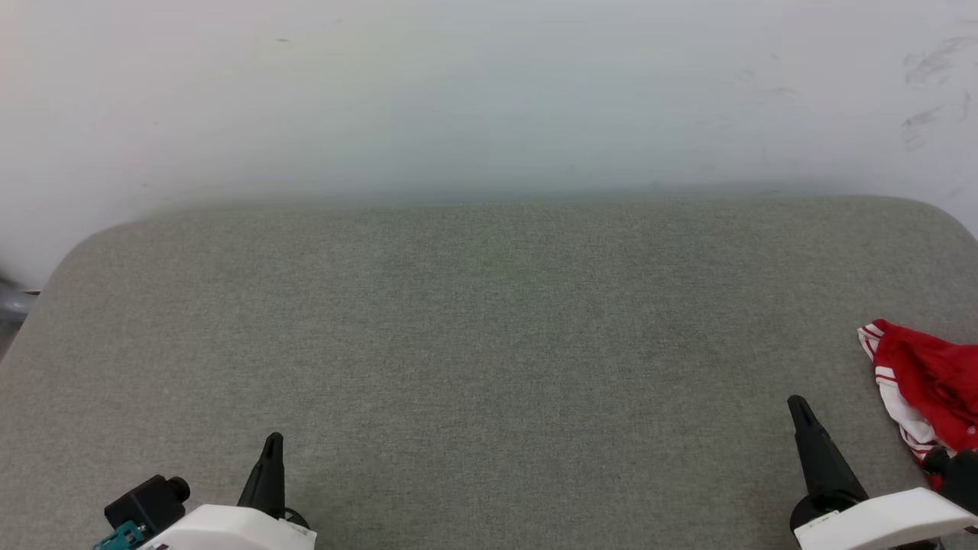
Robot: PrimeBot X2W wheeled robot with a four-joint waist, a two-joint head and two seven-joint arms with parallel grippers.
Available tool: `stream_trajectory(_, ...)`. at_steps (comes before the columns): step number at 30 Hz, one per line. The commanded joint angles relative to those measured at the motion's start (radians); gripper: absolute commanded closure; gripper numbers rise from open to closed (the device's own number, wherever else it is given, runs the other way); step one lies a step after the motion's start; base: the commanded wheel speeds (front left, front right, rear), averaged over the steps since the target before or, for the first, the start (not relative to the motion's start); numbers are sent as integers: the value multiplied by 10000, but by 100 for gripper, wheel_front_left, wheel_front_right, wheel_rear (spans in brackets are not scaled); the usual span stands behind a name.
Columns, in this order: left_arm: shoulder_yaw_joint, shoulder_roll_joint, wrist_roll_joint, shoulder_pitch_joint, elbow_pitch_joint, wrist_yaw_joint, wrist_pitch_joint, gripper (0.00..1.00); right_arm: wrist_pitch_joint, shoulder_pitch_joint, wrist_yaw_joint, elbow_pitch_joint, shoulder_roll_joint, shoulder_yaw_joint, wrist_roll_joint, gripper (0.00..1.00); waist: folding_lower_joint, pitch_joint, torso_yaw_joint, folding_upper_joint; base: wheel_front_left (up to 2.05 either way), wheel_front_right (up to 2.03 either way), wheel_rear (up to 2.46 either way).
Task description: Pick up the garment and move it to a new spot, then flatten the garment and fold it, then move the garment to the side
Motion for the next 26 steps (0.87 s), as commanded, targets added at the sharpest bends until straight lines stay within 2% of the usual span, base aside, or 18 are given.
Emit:
stream_trajectory(1, 109, 1, -323, -279, -88, -93, 76, 100, 30, -300, -1, -26, -96, -15, 378, 100, 0, 6, 2, -1, 0, 0, 0)
stream_trajectory(26, 646, -281, -3187, -764, 86, -552, 873, 100, 231, -942, -2, 742, -125, -105, 3531, 100, 0, 117, 30, -1, 0, 0, 0)
